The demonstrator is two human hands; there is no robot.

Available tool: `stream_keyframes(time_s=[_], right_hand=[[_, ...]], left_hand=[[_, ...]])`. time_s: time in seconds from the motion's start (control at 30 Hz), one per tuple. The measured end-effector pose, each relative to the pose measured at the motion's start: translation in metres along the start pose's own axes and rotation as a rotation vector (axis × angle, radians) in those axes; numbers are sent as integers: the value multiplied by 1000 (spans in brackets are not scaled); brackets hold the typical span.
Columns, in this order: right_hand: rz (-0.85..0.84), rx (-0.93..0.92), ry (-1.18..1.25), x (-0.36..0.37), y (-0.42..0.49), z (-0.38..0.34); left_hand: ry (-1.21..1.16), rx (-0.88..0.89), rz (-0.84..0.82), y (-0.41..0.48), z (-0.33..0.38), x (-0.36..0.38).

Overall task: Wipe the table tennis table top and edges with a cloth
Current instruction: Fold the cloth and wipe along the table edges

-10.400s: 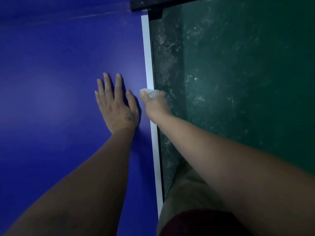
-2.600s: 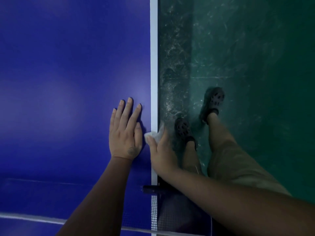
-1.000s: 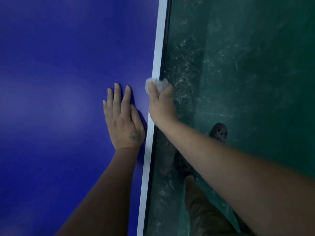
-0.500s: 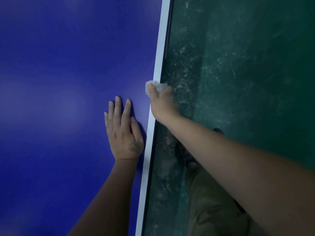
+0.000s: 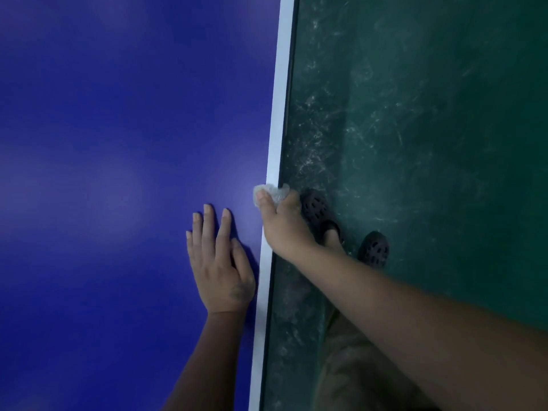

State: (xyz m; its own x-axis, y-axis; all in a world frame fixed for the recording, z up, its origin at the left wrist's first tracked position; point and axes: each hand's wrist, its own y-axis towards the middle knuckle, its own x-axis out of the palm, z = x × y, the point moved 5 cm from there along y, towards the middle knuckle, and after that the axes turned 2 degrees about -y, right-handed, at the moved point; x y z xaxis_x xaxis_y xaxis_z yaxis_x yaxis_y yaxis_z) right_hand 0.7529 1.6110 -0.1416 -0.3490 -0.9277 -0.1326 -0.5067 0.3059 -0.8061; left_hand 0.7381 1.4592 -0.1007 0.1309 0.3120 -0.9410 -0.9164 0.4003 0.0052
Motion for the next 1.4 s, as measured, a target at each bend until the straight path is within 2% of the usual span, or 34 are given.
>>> stream_keyframes(time_s=[0.17, 0.27, 0.37, 0.47, 0.57, 0.67, 0.9, 1.03, 1.13, 1.27, 1.4], right_hand=[[55, -33, 28, -25, 44, -43], [120, -77, 34, -24, 30, -46], [122, -101, -28, -13, 5, -27], [58, -79, 13, -7, -1, -12], [44, -58, 68, -15, 11, -30], [107, -62, 66, -35, 39, -65], [217, -125, 102, -73, 117, -132], [185, -137, 39, -70, 82, -123], [92, -42, -12, -59, 51, -101], [140, -66, 51, -51, 60, -95], [215, -102, 46, -66, 102, -121]], left_hand=[[-18, -29, -26, 2, -1, -1], [-99, -15, -45, 22, 8, -6], [-212, 56, -45, 79, 35, -9], [-262, 143, -21, 158, 70, -7], [-233, 252, 30, 239, 90, 4], [-157, 272, 37, 295, 93, 22], [-27, 258, 23, 305, 94, 40], [0, 239, 14, 307, 95, 38], [36, 242, 9, 307, 96, 38], [88, 243, 2, 308, 98, 38], [120, 244, -8, 309, 96, 41]])
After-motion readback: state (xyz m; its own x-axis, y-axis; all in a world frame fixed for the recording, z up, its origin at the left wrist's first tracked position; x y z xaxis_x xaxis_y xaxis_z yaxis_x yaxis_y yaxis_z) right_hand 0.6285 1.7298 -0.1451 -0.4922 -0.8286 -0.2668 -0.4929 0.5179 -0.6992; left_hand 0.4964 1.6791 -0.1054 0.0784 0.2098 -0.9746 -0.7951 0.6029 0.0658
